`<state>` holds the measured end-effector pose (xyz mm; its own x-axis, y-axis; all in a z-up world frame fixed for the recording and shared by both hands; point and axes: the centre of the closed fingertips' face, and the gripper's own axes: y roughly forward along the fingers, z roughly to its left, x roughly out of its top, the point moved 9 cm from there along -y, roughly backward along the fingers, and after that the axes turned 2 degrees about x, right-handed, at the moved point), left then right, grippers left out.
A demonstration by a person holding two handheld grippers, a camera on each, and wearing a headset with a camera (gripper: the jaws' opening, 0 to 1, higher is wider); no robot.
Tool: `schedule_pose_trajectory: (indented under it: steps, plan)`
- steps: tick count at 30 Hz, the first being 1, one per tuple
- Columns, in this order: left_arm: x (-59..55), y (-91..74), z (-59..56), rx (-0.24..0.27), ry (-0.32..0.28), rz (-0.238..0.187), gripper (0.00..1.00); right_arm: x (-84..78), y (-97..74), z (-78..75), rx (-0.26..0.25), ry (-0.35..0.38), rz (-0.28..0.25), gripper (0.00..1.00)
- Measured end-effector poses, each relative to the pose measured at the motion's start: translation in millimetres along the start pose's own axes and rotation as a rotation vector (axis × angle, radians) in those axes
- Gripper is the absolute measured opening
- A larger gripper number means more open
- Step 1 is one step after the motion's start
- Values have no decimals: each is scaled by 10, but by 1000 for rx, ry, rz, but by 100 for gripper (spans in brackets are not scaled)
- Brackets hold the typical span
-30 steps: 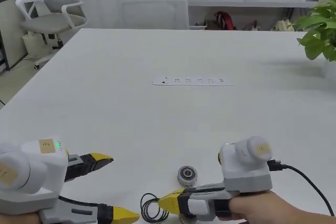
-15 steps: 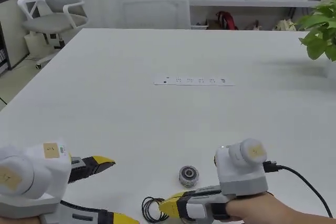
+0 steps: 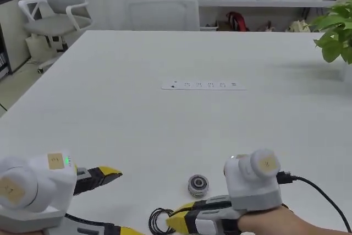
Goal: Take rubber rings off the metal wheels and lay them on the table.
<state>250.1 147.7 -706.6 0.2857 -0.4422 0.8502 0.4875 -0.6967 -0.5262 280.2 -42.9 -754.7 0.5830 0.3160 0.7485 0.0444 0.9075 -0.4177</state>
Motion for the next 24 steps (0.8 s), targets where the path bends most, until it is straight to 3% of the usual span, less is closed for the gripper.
schedule_pose_trajectory:
  steps: [8,24]
  plan:
    - [10,10,-1,-3,2,3,78,26,-35,-5,-18,-26,-13,18]
    - [81,-4,-34,-13,4,-8,78,149,-141,44,-16,-60,-63,28]
